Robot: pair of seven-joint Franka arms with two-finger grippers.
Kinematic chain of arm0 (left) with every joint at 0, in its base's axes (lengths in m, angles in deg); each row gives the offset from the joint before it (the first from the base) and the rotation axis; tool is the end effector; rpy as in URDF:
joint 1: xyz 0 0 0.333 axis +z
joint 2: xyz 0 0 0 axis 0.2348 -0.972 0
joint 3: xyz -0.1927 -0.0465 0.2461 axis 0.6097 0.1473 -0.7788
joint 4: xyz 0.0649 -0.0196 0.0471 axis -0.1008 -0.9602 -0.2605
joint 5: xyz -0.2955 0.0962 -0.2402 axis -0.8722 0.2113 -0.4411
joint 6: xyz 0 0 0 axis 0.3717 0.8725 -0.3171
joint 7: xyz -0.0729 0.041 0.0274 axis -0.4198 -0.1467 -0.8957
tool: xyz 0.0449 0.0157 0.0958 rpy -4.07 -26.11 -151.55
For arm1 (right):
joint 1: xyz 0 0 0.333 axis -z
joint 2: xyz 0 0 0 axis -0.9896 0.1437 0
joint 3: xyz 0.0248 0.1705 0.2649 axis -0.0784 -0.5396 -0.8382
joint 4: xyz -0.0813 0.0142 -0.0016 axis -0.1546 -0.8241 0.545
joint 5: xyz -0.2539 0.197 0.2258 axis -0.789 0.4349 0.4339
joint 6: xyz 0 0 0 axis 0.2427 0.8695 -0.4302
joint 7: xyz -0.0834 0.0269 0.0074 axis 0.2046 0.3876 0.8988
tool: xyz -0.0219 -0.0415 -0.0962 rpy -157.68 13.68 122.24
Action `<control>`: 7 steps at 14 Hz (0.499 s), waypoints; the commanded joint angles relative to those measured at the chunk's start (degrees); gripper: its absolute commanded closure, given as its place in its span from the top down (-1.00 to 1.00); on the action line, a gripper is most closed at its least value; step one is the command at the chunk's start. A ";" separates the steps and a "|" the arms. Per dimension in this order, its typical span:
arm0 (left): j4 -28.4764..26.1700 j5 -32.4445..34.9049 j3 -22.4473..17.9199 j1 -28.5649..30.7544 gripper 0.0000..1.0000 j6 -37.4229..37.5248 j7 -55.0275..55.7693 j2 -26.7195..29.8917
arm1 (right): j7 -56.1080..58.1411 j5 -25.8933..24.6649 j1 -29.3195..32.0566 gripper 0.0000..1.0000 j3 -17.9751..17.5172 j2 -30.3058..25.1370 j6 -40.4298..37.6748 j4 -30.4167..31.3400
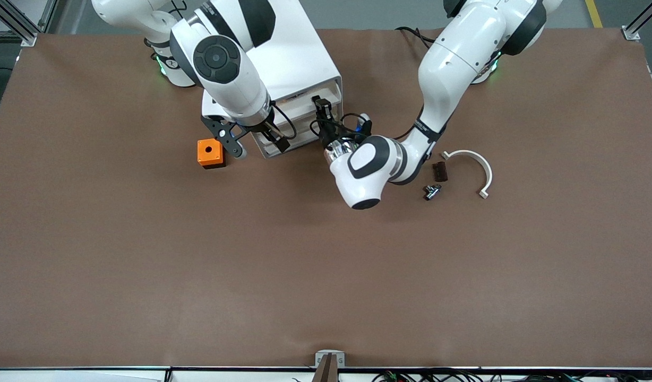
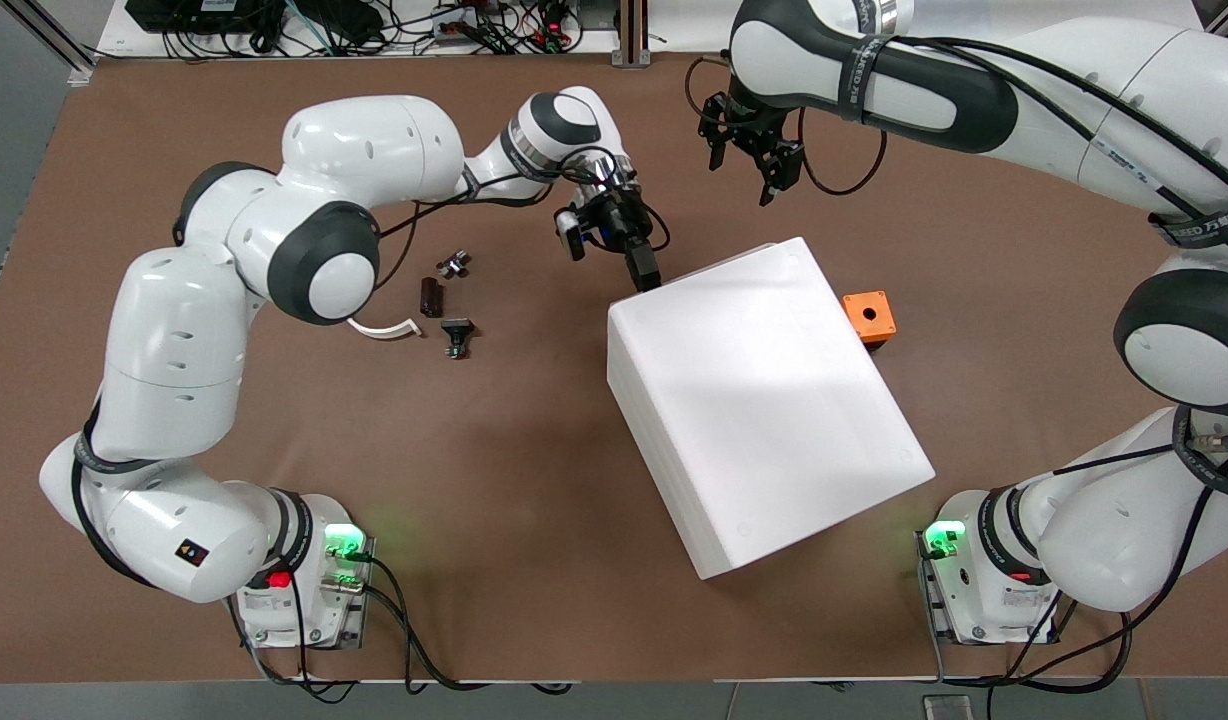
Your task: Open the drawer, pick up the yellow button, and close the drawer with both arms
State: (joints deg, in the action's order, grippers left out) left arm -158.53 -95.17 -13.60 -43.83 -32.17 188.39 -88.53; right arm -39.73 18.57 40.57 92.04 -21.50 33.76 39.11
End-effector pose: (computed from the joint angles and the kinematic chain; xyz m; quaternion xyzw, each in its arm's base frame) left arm 0.4482 -0.4943 0.2414 -0.4495 -0.6075 0.5545 0.3485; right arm 0.4733 0.3812 0.4678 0.9064 -0.4099 -0.1000 0.0210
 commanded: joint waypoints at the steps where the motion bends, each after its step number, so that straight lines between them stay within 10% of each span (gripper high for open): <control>1: 0.31 -1.02 -0.22 2.65 -0.83 -0.32 -1.42 0.02 | -1.15 0.85 -1.02 1.00 0.20 -0.38 0.27 0.28; 7: 0.40 -1.19 -0.22 6.60 -0.79 -0.94 -1.68 -0.68 | -6.15 0.85 -4.62 1.00 0.20 0.40 3.78 1.16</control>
State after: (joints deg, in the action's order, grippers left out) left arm -158.47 -95.37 -13.62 -39.06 -32.80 188.31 -88.53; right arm -43.50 18.63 37.58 92.00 -21.40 36.10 39.65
